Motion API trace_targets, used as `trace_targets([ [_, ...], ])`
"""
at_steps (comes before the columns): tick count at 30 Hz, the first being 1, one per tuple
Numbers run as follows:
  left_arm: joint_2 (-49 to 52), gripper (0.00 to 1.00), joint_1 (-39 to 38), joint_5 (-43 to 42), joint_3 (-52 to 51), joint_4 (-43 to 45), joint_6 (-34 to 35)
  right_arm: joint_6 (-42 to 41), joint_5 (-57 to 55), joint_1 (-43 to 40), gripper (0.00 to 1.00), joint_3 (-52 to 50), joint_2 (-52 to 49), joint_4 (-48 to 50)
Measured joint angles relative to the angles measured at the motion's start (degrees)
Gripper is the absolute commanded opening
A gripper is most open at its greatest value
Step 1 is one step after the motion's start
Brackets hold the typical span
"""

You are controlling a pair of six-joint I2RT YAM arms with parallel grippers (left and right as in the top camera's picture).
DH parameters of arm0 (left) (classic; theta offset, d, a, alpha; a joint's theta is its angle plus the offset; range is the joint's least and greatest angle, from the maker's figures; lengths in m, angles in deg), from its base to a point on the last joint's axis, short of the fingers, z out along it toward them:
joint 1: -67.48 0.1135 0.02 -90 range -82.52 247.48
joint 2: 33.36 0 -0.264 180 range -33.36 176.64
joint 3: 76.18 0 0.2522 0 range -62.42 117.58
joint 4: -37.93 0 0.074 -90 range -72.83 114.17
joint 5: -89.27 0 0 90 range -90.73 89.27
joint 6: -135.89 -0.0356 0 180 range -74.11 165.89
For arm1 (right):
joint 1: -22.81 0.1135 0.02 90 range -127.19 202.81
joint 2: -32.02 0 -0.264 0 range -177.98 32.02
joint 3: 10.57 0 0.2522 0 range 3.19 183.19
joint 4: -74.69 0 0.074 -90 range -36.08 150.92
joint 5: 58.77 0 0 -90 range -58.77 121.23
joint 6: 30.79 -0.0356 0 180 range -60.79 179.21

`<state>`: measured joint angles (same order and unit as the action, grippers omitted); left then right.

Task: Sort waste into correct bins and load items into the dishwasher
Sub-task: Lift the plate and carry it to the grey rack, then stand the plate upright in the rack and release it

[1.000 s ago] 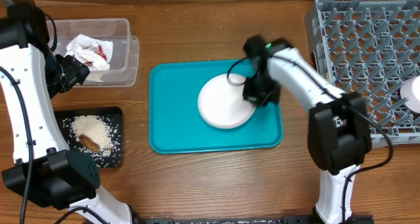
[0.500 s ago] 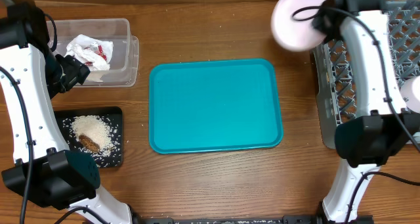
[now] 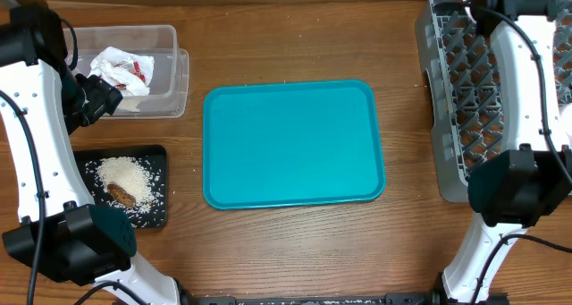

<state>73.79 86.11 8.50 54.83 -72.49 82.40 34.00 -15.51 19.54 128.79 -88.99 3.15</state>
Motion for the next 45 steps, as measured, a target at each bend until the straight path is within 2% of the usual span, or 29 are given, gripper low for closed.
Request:
trace_targets([
  [8,0.0,1.0,0.0,-0.02,0.0,0.0,0.0,4.28,-0.68,0.04,0.04,-14.08,-0.02,11.87],
  [17,0.0,1.0,0.0,-0.02,0.0,0.0,0.0,6.19,-0.85,1.68,0.05,-15.43,-0.02,13.18],
  [19,0.0,1.0,0.0,0.0,0.0,0.0,0.0,6.25,-0.87,2.21,0.09,-15.43,-0.02,13.2],
  [20,0.0,1.0,0.0,-0.02,0.0,0.0,0.0,6.29,-0.87,2.36,0.15,-15.43,-0.02,13.14],
  [22,0.0,1.0,0.0,-0.02,0.0,0.0,0.0,6.05,-0.87,3.02,0.6,-15.43,-0.02,12.63],
  [23,0.0,1.0,0.0,-0.02,0.0,0.0,0.0,6.36,-1.05,3.39,0.95,-15.43,-0.02,12.24],
  [24,0.0,1.0,0.0,-0.02,0.0,0.0,0.0,6.38,-1.11,3.69,1.0,-15.43,0.0,11.91],
  [33,0.0,1.0,0.0,0.0,0.0,0.0,0.0,3.61,-0.46,7.32,1.0,-15.5,4.44,5.42],
  [38,-0.02,1.0,0.0,0.0,0.0,0.02,0.0,-0.87,6.14,7.96,1.0,-15.56,16.57,-0.98],
  [45,0.0,1.0,0.0,-0.02,0.0,0.0,0.0,-5.05,20.46,7.96,1.0,-15.12,36.54,-16.13],
])
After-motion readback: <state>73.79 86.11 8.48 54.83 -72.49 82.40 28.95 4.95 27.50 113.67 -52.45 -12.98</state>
